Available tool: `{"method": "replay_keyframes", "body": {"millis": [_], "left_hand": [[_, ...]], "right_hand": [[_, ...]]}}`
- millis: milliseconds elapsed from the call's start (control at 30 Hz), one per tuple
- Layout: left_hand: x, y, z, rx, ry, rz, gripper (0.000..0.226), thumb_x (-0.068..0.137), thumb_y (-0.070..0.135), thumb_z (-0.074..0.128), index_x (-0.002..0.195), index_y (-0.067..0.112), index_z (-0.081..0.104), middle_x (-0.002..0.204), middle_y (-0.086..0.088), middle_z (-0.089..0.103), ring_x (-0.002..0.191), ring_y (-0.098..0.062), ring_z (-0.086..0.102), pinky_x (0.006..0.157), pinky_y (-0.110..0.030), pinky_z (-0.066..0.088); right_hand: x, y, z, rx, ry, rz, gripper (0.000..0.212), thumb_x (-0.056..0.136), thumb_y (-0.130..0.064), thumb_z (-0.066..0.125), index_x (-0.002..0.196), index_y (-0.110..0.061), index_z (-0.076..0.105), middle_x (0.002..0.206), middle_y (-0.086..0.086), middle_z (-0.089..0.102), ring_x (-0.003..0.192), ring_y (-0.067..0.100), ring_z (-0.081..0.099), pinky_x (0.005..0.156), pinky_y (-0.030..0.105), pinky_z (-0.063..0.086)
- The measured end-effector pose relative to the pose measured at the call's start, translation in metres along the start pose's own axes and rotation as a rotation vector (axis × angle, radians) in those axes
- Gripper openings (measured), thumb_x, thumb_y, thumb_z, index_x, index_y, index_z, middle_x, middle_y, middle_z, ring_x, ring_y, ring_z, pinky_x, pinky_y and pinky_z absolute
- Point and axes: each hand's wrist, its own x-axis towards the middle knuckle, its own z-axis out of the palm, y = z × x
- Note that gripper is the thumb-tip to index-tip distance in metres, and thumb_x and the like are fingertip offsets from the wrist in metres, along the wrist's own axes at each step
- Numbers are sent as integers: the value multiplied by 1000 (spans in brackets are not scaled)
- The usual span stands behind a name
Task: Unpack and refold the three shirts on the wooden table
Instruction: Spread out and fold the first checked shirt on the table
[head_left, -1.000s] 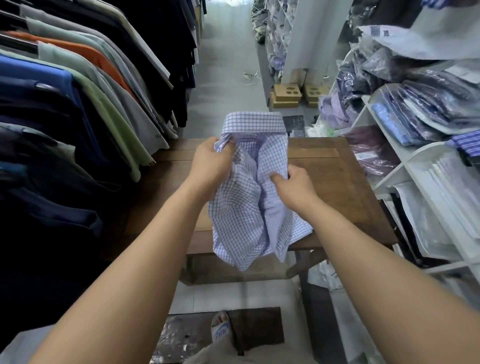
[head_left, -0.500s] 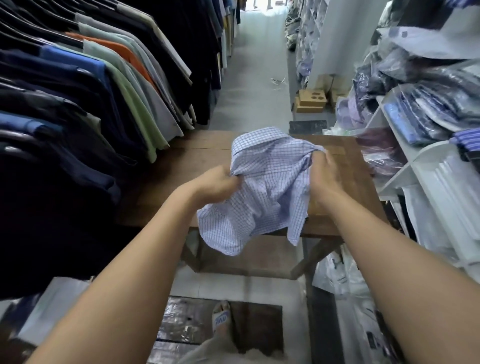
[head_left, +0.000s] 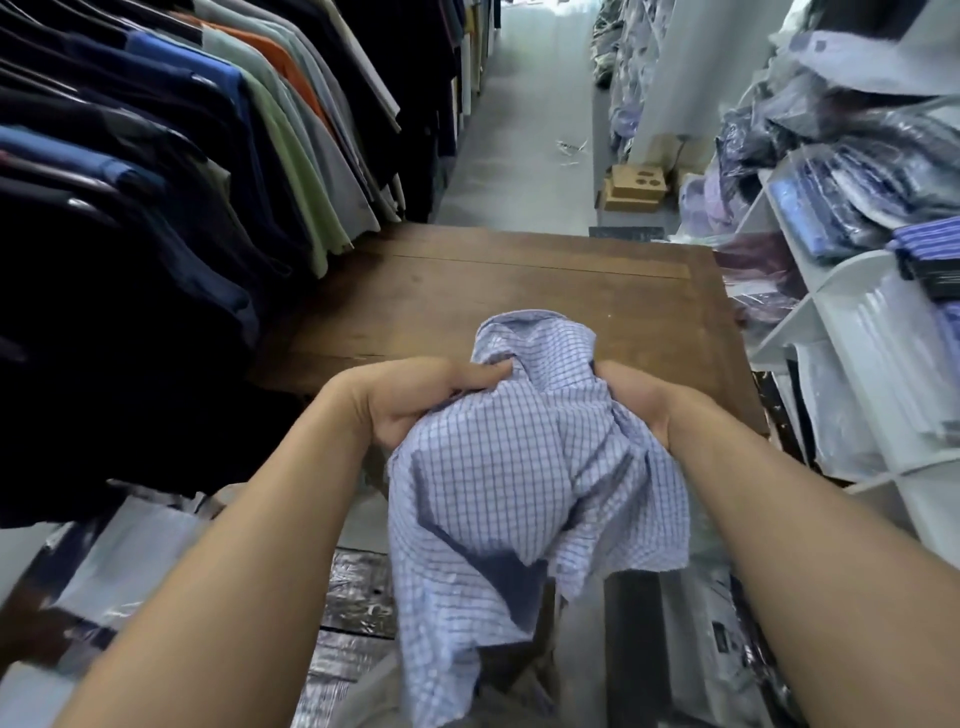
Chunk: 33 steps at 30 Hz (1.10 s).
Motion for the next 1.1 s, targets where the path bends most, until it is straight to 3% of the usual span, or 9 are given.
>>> {"method": "replay_keyframes", "body": {"millis": [67, 133, 233, 400, 533, 633, 733, 867, 1100], "left_hand": [[-8, 4, -1, -18, -3, 35, 43, 94, 37, 55, 116, 2, 67, 113, -13, 72, 100, -23, 69, 93, -35, 56], [-15, 8, -5, -27, 38, 69, 41, 96, 35, 55, 118, 2, 66, 115, -14, 72, 101, -24, 70, 95, -37, 57], [-25, 12, -11, 37, 108, 88, 42, 102, 36, 52, 120, 1, 65, 117, -14, 73, 103, -25, 71, 97, -40, 54], [-43, 11, -34, 95, 176, 89, 47, 100, 39, 57, 130, 3, 62, 122, -15, 71, 117, -31, 67, 106, -46, 49], [-49, 12, -52, 143, 250, 114, 40, 100, 36, 59, 126, 6, 63, 116, -14, 74, 109, -32, 71, 96, -46, 55], [-43, 12, -67, 309, 454, 245, 32, 93, 31, 67, 119, 11, 67, 103, -10, 77, 93, -31, 75, 89, -52, 59], [-37, 13, -78, 679, 577, 250, 30, 83, 32, 61, 102, 12, 72, 96, -10, 76, 88, -29, 74, 84, -46, 61], [-22, 10, -84, 1188, 709, 149, 22, 94, 10, 52, 73, 8, 56, 76, -9, 60, 62, -20, 51, 53, -31, 39], [14, 33, -84, 1308, 871, 133, 4, 90, 12, 61, 86, 11, 61, 79, -5, 58, 70, -24, 58, 66, -35, 47]], "right_hand": [[-5, -4, 8, 63, 20, -67, 37, 110, -17, 29, 105, -5, 64, 103, 15, 70, 98, 30, 66, 96, 46, 52], [-14, -10, 18, 169, 4, -142, 41, 110, -16, 27, 93, -7, 63, 78, 5, 74, 80, 17, 69, 77, 28, 56], [-17, -20, 32, 236, 58, -217, 44, 110, -14, 25, 81, -8, 58, 57, -2, 68, 68, 14, 60, 62, 22, 51], [-7, -23, 56, 390, 4, -215, 44, 109, -27, 32, 96, -7, 70, 95, 11, 71, 87, 22, 65, 88, 36, 52], [4, -18, 70, 354, 117, -185, 55, 106, -34, 36, 82, -11, 80, 88, 10, 75, 79, 23, 72, 80, 40, 54], [18, -10, 65, 198, 491, -158, 36, 98, -40, 51, 112, -14, 71, 104, 12, 74, 94, 30, 72, 88, 47, 57], [14, -1, 61, -246, 905, -213, 25, 101, -28, 45, 87, -13, 60, 92, 9, 66, 86, 29, 61, 67, 33, 44], [4, 22, 46, -674, 1043, -81, 23, 103, -27, 46, 84, -16, 53, 99, 16, 65, 93, 39, 60, 70, 36, 39], [1, 10, 14, -1030, 1254, -42, 21, 99, -14, 41, 107, -16, 60, 99, 16, 68, 92, 39, 63, 67, 38, 37]]}}
